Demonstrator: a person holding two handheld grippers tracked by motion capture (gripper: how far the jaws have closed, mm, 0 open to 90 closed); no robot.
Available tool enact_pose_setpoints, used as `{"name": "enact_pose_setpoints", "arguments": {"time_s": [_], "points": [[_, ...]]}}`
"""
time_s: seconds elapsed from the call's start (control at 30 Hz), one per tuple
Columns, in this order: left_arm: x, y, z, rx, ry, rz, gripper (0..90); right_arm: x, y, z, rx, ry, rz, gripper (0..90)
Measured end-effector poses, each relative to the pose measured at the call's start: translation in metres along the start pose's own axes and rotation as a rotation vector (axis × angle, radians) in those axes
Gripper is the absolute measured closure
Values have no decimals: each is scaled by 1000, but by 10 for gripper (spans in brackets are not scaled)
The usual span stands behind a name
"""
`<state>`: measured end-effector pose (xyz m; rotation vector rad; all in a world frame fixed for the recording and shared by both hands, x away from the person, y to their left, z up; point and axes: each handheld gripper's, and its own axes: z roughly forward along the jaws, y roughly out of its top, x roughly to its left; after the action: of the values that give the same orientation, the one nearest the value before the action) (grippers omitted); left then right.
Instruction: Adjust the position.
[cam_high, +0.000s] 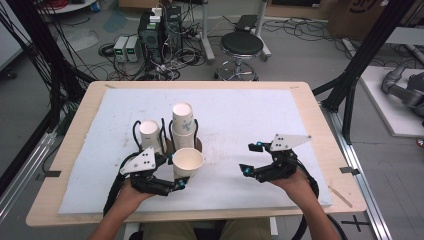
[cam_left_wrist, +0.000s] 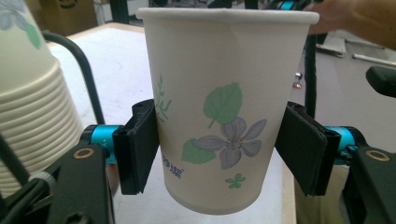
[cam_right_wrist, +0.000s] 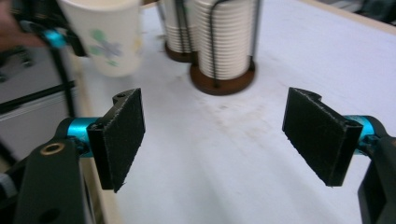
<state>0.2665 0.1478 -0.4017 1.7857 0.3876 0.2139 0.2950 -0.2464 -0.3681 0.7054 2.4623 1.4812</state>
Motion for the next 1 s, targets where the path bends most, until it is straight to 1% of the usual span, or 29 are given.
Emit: {"name": "enact_pose_setpoints", "arguments": {"time_s": [0.03, 0.07, 0.17, 0.27, 0.33, 0.43, 0.6, 0.67, 0.77, 0.97, 1.0], "points": [[0, -1, -2, -13, 7, -1, 326, -2, -4, -1, -10, -28, 2, 217], [0, -1, -4, -25, 13, 0, 325, -3, -9, -3, -14, -50, 13, 217], [1, -5, -11, -48, 38, -11, 323, -7, -24, -8, -40, -111, 35, 217], [3, -10, -18, -62, 68, -22, 321, -10, -36, -13, -71, -133, 74, 217], [3, -12, -23, -75, 88, -29, 321, -11, -43, -15, -91, -153, 86, 217], [2, -16, -32, -109, 112, -36, 321, -12, -47, -19, -91, -164, 97, 217], [4, -16, -40, -132, 129, -28, 321, -11, -52, -23, -95, -188, 105, 217], [5, -18, -41, -128, 133, -30, 322, -12, -53, -24, -97, -194, 113, 217], [7, -20, -42, -122, 137, -33, 321, -13, -51, -24, -107, -206, 111, 217], [8, -21, -43, -120, 148, -32, 321, -13, -51, -21, -108, -204, 111, 217], [7, -21, -43, -120, 150, -33, 322, -13, -51, -21, -107, -204, 102, 217]]}}
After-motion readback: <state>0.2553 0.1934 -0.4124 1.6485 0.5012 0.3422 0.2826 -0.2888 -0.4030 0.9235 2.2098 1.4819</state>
